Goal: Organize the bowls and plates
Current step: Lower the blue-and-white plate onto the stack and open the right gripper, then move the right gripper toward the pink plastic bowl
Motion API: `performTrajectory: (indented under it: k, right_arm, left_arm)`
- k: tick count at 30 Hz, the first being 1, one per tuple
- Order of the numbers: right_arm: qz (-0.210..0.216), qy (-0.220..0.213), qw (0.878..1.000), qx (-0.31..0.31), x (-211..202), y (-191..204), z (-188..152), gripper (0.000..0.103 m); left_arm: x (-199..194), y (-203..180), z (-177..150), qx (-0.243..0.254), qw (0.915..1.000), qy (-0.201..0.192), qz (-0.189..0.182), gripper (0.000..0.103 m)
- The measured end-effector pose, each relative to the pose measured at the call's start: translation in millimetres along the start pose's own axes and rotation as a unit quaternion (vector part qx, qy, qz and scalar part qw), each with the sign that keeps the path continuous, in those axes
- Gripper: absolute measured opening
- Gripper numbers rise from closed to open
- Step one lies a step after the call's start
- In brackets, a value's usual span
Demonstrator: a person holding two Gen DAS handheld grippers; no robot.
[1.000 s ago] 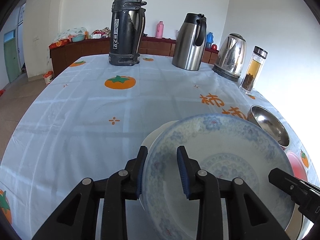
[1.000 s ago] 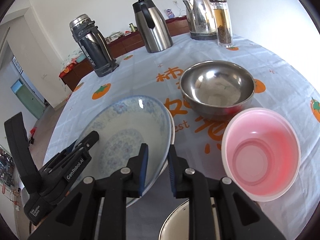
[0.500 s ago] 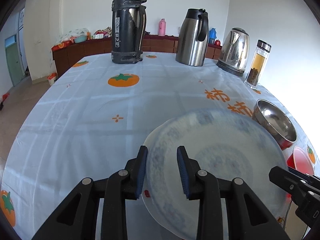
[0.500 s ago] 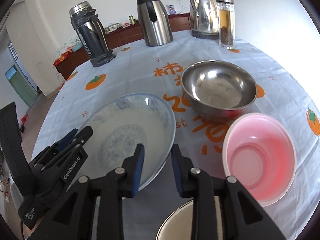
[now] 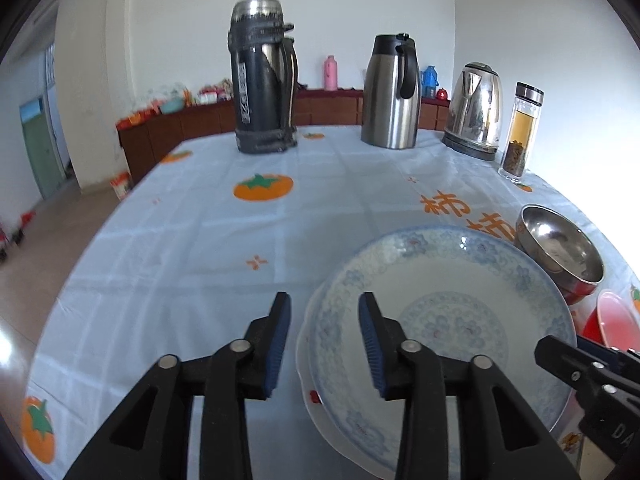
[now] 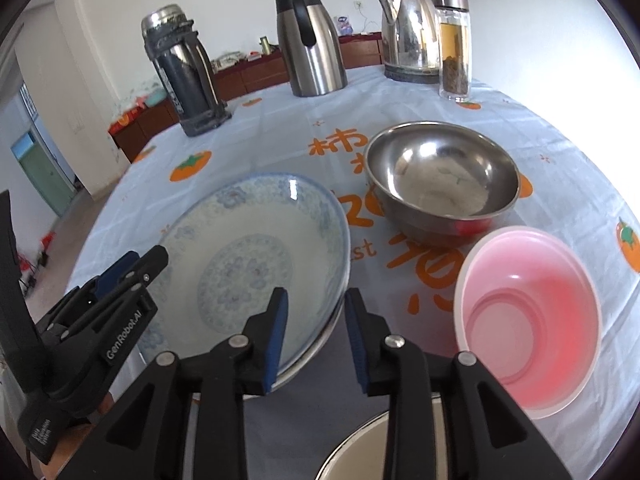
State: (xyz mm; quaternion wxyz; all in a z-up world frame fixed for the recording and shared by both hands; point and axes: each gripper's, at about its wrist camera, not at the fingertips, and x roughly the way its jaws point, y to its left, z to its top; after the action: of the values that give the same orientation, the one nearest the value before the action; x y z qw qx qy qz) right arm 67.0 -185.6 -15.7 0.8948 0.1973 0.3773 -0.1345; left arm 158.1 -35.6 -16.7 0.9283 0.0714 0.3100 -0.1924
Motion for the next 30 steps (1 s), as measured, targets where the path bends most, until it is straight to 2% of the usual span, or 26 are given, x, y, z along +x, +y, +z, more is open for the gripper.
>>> performTrajectory:
  k: [3,4,6,10,13,17,23,25,30]
  right_arm:
    - [0.013,-0.035,0.999,0.011,-11.6,-3.1,0.0,0.035]
    - [0.019,-0.05,0.999,0.011,-17.7,-2.8,0.4,0.041]
    - [0.027,-0.073,0.997,0.013,-27.9,-2.3,0.7,0.051]
    - [0.031,-0.123,0.992,0.005,-48.1,3.1,0.1,0.061]
    - [0.026,-0.157,0.987,-0.005,-59.6,5.0,-5.6,0.07]
    - [0.013,-0.198,0.98,-0.015,-70.2,3.1,-19.9,0.074]
    - [0.001,-0.23,0.973,-0.011,-78.1,-7.5,-29.2,0.075]
    - [-0.005,-0.241,0.97,-0.009,-82.8,-11.6,-30.8,0.08]
    - [-0.015,-0.271,0.962,-0.015,-94.3,-19.0,-34.7,0.083]
  left_arm:
    - [-8.7,1.8,2.1,0.001,0.9995,-0.028,0.013,0.058]
    - [-11.6,2.8,3.1,0.002,0.9991,-0.038,0.017,0.065]
    - [-18.4,4.0,4.4,0.002,0.9978,-0.06,0.027,0.071]
    - [-26.6,5.3,7.8,-0.001,0.9958,-0.086,0.031,0.077]
    - [-27.9,7.9,8.8,-0.009,0.9956,-0.089,0.028,0.078]
    - [-29.6,7.9,9.1,-0.014,0.9952,-0.092,0.03,0.078]
    - [-32.8,5.0,7.6,-0.011,0.9938,-0.102,0.043,0.078]
    - [-32.7,4.6,7.2,-0.01,0.9935,-0.103,0.047,0.078]
    - [-33.0,6.5,6.9,-0.017,0.9929,-0.105,0.052,0.078]
